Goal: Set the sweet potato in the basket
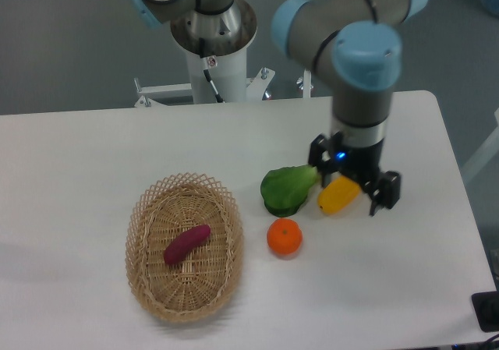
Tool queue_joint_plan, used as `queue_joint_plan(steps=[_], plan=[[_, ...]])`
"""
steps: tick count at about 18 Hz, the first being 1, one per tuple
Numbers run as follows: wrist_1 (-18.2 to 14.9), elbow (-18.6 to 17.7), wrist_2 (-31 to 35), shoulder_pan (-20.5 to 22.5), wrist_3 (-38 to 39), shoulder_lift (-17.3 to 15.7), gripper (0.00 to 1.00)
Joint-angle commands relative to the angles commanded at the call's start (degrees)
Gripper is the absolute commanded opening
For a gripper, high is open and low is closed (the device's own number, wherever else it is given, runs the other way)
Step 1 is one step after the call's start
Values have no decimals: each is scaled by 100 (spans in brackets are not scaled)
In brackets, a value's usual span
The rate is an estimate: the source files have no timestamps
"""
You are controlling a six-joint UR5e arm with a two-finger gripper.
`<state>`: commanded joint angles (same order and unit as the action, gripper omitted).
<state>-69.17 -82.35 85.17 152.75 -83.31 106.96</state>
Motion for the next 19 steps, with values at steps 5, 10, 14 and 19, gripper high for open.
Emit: queue_joint_plan(steps=[5, 10, 14, 19], plan=[[9, 0, 9, 53, -71, 0, 100], [26, 35, -18, 53, -71, 0, 100], [35, 35, -18, 53, -71, -9, 100], [44, 44, -26, 44, -62, -44, 100]])
